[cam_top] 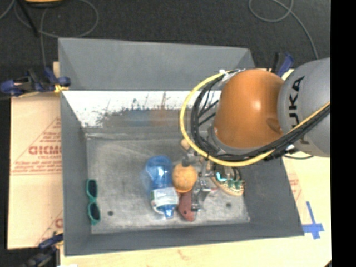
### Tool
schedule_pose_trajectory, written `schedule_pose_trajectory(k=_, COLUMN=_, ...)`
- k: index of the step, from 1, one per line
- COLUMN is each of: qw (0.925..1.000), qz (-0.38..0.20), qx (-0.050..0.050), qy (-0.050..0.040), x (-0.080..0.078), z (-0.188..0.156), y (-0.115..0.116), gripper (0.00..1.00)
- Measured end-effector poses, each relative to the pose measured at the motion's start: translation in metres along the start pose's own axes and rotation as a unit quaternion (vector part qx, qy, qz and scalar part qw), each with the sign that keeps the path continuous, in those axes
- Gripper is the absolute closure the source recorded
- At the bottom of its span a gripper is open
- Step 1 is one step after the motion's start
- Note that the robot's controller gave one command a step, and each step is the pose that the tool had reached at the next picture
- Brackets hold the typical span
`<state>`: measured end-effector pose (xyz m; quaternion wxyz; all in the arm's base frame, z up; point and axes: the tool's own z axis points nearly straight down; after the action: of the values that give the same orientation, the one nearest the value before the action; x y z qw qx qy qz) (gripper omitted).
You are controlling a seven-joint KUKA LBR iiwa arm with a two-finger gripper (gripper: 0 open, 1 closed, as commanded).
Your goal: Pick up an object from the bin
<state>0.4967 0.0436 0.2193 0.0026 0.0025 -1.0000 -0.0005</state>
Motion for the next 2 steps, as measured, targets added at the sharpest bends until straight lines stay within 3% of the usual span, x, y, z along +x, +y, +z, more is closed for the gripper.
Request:
schedule_pose_trajectory(k=1, qw=1.0000, qz=0.001, qx=-0.001, qy=-0.0042, x=-0.0017, z=-0.0041, y=0.0000, gripper=1.00)
schedule_pose_trajectory(k=2, qw=1.0000, qz=0.002, qx=-0.001, qy=-0.0042, x=-0.0017, z=-0.0041, y=0.0000, gripper=1.00)
